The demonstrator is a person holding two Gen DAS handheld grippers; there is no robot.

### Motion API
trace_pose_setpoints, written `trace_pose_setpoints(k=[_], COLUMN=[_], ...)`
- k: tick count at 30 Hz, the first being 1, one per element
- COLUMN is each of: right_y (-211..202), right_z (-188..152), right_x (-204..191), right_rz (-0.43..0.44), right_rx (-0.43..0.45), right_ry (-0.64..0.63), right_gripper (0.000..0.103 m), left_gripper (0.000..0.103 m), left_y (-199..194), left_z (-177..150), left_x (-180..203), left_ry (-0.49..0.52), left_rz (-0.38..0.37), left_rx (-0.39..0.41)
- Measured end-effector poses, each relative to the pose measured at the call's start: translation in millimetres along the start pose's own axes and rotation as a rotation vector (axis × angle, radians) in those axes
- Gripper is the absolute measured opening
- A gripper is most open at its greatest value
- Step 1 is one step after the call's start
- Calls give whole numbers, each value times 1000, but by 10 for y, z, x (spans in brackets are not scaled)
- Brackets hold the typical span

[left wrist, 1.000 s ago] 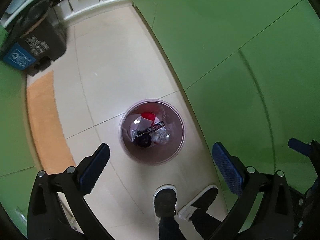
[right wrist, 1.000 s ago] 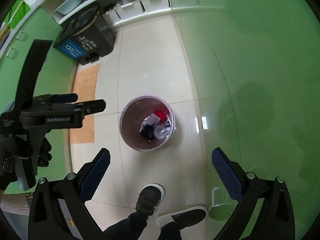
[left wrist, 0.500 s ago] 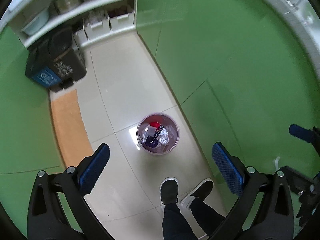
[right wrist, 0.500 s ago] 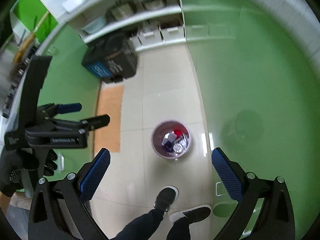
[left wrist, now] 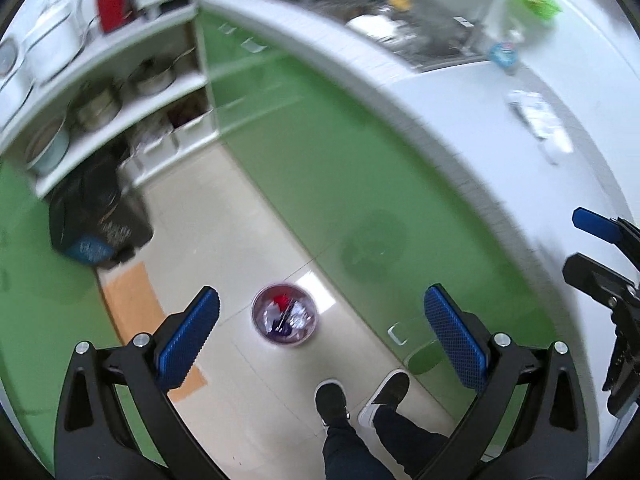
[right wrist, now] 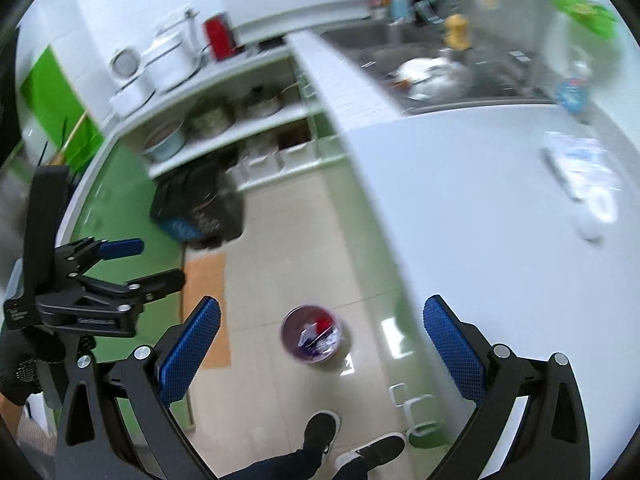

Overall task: Collect trash
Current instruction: 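Move both open tools back toward the counter, then grasp the white foam roll with the right tool while the left tool grasps the clear plastic bag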

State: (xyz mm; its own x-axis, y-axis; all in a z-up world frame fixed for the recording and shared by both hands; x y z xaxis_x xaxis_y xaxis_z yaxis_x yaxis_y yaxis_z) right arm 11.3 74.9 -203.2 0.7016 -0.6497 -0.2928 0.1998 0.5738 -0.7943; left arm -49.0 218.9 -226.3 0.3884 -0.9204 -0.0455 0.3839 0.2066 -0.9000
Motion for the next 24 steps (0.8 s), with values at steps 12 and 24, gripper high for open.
trace_pose_setpoints(k=[12, 24], right_y=[-1121, -1197], right_z=[-129, 86], right_x=[1305, 2285], right_rz=[-198, -226], right_rx=[153, 150], right_ry=[203, 243], right_gripper=[97, 97], left_gripper=[100, 100], left_y=[-370, -151], left_z=[557, 978], left_x=[1533, 2429], left_ry=[213, 274], left_rz=[-138, -152], left_rx=[77, 62])
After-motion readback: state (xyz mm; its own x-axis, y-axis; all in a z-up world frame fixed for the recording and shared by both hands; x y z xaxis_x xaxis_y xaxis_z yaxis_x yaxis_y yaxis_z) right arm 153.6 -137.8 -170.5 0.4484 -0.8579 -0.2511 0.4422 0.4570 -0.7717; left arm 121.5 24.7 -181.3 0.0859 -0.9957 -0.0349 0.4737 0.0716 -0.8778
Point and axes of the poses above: each gripper's, at about its wrist camera, not at the fingertips, and y roughly the way its jaws point, x to its right, z to its top, the point moved 10 cm from there along y, roughly the way its jaws point, and after that the axes turned 11 degrees about z, right-handed, at the moved point
